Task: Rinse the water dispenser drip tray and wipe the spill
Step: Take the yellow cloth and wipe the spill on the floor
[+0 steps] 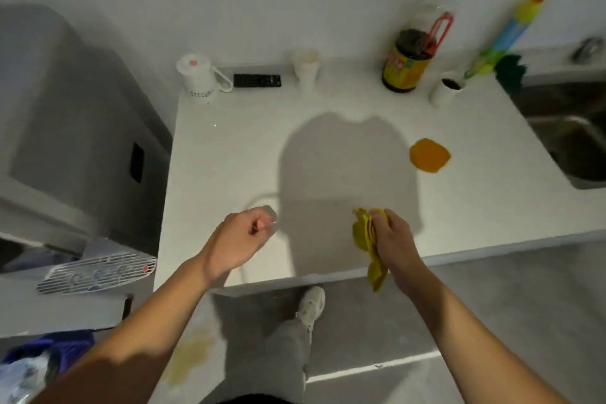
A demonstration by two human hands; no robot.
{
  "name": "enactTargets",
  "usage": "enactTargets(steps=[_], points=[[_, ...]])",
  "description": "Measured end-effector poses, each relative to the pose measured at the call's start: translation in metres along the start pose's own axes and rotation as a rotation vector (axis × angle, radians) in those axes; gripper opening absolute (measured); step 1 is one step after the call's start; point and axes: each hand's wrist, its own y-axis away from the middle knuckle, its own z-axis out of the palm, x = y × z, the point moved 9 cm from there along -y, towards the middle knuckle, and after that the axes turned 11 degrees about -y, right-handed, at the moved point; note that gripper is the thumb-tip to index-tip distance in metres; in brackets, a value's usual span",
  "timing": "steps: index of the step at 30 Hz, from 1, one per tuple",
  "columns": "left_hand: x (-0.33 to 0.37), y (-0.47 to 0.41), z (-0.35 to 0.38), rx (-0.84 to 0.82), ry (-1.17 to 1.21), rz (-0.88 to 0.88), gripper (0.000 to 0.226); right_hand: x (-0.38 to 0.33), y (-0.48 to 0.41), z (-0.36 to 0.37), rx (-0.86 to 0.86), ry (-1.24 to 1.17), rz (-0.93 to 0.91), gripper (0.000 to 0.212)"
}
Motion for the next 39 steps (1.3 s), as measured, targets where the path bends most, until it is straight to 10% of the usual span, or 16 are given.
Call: enactTargets(steps=[8,18,29,39], points=[[0.122,-0.160,0.077,0.008,-0.138,0.169,0.039,-0.017,-0.090,-0.165,0.275,0.213,-0.033,0.042],[0.192,-0.284,0.131,0.089,-0.475,0.353,0.065,-0.011,-0.220,-0.202,0.033,1.031,-0.375,0.027],[0.195,-0.285,0.137,0.173,-0.633,0.331,0.070,0.019,-0.268,-0.219,0.199,1.106,-0.468,0.034],[0.193,-0.292,0.139,0.187,-0.669,0.331,0.069,0.022,-0.324,-0.196,-0.066,1.026,-0.670,0.048]])
